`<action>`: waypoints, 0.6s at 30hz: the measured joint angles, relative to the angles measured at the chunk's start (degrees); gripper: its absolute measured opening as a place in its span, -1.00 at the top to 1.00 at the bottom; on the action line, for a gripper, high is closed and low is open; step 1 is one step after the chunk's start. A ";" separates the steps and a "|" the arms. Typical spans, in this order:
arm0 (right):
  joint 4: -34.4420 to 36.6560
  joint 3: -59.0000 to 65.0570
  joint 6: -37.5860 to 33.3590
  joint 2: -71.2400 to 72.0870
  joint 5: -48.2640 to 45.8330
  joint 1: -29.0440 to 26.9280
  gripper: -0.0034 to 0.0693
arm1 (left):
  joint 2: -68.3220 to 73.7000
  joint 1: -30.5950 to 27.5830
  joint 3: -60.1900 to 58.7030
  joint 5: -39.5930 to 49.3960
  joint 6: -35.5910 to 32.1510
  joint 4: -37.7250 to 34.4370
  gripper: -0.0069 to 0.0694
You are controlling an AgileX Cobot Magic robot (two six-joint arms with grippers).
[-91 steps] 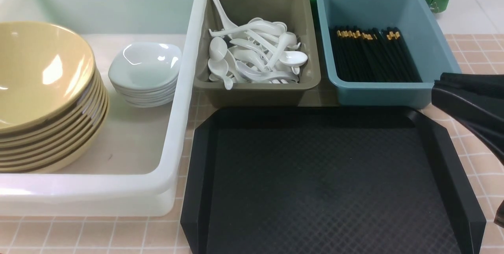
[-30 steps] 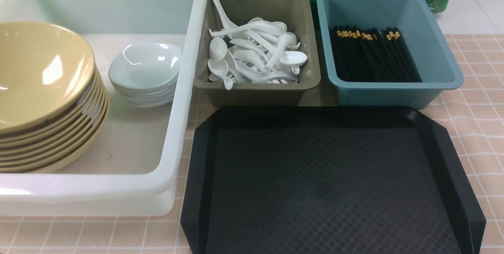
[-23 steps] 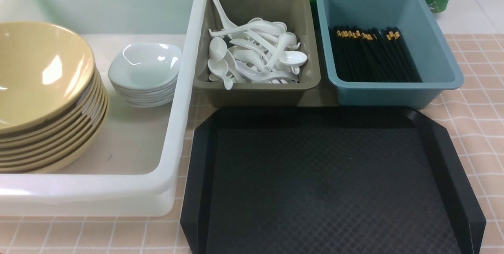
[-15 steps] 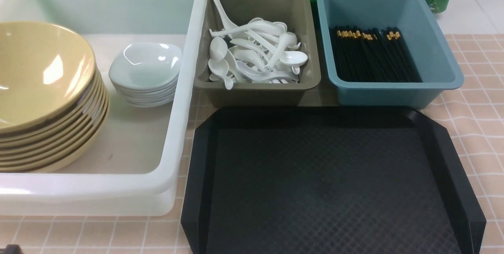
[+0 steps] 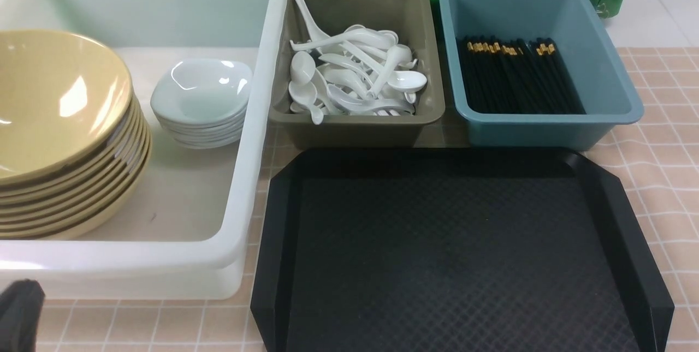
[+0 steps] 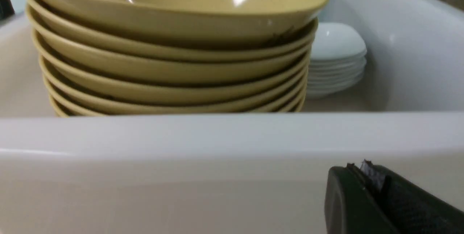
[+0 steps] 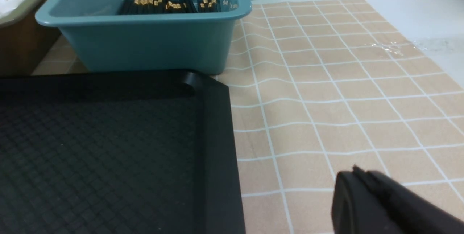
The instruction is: On brown table put chopsticks spoon bowls plates into blue grey white boxes.
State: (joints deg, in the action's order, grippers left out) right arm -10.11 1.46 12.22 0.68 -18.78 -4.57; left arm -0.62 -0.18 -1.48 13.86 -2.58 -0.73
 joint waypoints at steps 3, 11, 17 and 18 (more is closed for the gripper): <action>0.00 0.00 0.00 0.00 0.00 0.00 0.76 | -0.02 0.38 0.00 3.83 -0.44 -0.08 0.81; 0.00 0.00 0.00 0.00 0.00 0.00 0.75 | -0.08 -0.65 0.00 3.83 -0.64 -0.17 0.81; 0.00 0.00 0.00 0.00 0.00 0.00 0.74 | -0.08 -0.87 0.00 3.83 -0.69 -0.22 0.81; 0.00 0.00 0.00 0.00 0.00 0.00 0.74 | -0.08 -0.87 0.00 3.83 -0.69 -0.22 0.81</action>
State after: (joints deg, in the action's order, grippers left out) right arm -10.11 1.46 12.22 0.68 -18.78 -4.57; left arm -0.71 -1.05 -1.48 17.69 -3.26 -0.95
